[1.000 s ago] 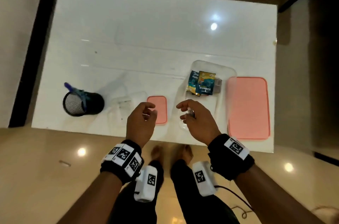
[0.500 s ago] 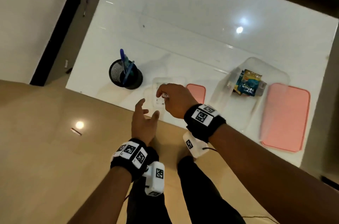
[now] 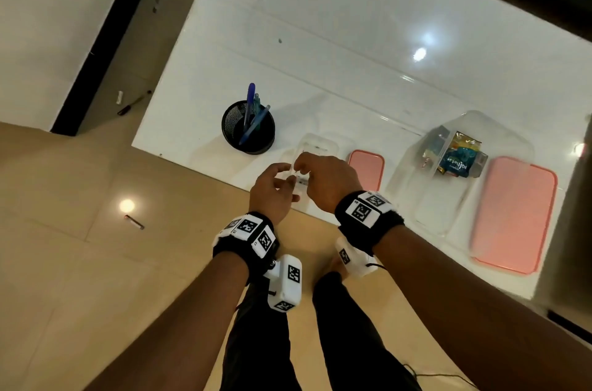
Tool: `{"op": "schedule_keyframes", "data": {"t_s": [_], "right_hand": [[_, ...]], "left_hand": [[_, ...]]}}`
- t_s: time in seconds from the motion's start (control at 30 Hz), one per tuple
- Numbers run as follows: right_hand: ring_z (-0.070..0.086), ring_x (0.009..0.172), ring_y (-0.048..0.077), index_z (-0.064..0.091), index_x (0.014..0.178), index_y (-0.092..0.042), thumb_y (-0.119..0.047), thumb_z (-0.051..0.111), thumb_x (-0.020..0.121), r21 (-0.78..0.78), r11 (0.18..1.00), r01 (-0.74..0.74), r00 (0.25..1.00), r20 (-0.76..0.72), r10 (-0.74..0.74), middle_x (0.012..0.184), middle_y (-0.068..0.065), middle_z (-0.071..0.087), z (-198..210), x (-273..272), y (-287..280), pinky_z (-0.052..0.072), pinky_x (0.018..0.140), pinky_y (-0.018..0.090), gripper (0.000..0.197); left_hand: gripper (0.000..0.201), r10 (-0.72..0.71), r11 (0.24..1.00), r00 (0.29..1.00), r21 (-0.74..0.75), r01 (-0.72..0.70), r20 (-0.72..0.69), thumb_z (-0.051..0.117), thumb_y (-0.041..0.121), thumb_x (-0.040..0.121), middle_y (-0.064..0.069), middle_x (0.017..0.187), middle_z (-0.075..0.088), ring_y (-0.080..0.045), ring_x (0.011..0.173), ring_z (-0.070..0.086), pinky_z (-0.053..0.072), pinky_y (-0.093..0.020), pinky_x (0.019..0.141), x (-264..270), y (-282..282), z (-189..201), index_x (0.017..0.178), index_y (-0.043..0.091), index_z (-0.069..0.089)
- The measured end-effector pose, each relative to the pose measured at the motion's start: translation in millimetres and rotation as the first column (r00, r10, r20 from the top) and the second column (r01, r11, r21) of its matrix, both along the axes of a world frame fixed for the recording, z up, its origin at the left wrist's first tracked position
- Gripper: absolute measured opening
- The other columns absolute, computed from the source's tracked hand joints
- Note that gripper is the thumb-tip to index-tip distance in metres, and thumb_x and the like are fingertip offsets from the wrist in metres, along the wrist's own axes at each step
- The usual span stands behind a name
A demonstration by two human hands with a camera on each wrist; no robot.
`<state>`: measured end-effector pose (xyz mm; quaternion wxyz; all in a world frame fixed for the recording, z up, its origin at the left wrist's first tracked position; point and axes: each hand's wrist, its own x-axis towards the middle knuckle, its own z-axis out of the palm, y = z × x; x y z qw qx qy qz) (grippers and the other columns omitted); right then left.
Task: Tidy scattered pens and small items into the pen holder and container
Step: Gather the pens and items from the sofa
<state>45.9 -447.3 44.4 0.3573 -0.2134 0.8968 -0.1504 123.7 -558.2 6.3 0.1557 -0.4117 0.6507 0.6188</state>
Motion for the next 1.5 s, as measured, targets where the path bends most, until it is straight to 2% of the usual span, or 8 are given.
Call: {"op": "schedule_keyframes", "data": {"t_s": [0.23,0.53,0.77,0.97,1.1,1.27,1.33,1.5], "right_hand": [[0.066,0.084,0.014,0.065,0.089,-0.032,0.007,0.045,0.077,-0.267,0.827,0.494,0.869,0.132,-0.477,0.084,-0.013,0.067,-3,-5,8,0.056,0.082,0.041,0.046],[0.066,0.079,0.015,0.066,0.085,-0.036,-0.017,0.058,0.087,-0.280,0.710,0.646,0.762,0.187,-0.620,0.084,-0.009,0.067,22,19,10,0.054,0.080,0.038,0.020],[0.063,0.081,0.008,0.064,0.086,-0.038,-0.022,0.056,0.087,-0.168,0.854,0.493,0.848,0.311,-0.428,0.088,-0.014,0.067,6,83,-13,0.051,0.079,0.028,0.019],[0.062,0.092,0.016,0.067,0.099,-0.032,-0.024,0.057,0.085,-0.031,0.991,0.129,0.901,0.421,-0.104,0.097,-0.008,0.068,-28,130,-51,0.046,0.081,0.025,0.019],[0.063,0.095,0.020,0.066,0.104,-0.033,-0.025,0.055,0.088,0.026,0.999,-0.047,0.902,0.430,0.031,0.093,-0.008,0.063,-44,151,-83,0.048,0.085,0.030,0.021],[0.054,0.085,0.014,0.065,0.105,-0.031,-0.027,0.056,0.090,0.035,0.982,-0.186,0.884,0.441,0.152,0.090,-0.010,0.056,-54,161,-141,0.039,0.076,0.025,0.018],[0.054,0.084,0.014,0.065,0.106,-0.030,-0.027,0.056,0.091,0.058,0.974,-0.220,0.884,0.433,0.174,0.091,-0.009,0.057,-59,161,-171,0.039,0.075,0.025,0.018],[0.058,0.087,0.016,0.063,0.094,-0.035,-0.028,0.057,0.091,0.110,0.977,-0.185,0.896,0.427,0.121,0.089,-0.009,0.060,-85,154,-262,0.040,0.075,0.025,0.009]], "left_hand": [[0.020,-0.075,0.997,0.997,0.010,0.075,0.007,0.057,0.027,0.094,-0.004,0.088,0.070,-0.020,0.072,0.073,0.053,-0.033,0.068,-8,-11,1,0.114,0.022,0.057],[0.012,-0.263,0.963,0.964,-0.056,0.265,0.048,0.059,0.022,0.092,-0.005,0.084,0.064,-0.023,0.075,0.069,0.045,-0.028,0.059,14,-57,13,0.104,0.021,0.060],[0.010,-0.343,0.918,0.919,-0.137,0.372,0.192,0.060,0.019,0.090,-0.004,0.085,0.067,-0.026,0.081,0.068,0.053,-0.035,0.073,73,-109,6,0.099,0.021,0.064],[0.011,-0.243,0.953,0.928,-0.110,0.283,0.283,0.056,0.020,0.094,-0.006,0.092,0.068,-0.024,0.083,0.067,0.053,-0.036,0.072,146,-137,-2,0.104,0.021,0.062],[0.008,-0.165,0.972,0.940,-0.111,0.206,0.300,0.059,0.022,0.089,-0.003,0.090,0.068,-0.024,0.086,0.067,0.053,-0.038,0.082,182,-158,-10,0.093,0.030,0.061],[0.007,-0.060,0.993,0.953,-0.079,0.087,0.298,0.059,0.015,0.085,-0.006,0.099,0.064,-0.033,0.102,0.061,0.049,-0.045,0.095,212,-199,-20,0.088,0.021,0.062],[0.011,-0.036,0.996,0.957,-0.066,0.058,0.288,0.059,0.017,0.085,-0.005,0.098,0.062,-0.033,0.099,0.063,0.051,-0.049,0.093,224,-223,-27,0.085,0.028,0.059],[0.017,-0.033,0.999,0.955,-0.020,0.041,0.294,0.055,0.015,0.089,-0.003,0.097,0.067,-0.028,0.092,0.066,0.053,-0.036,0.085,243,-290,-54,0.104,0.012,0.063]]}}
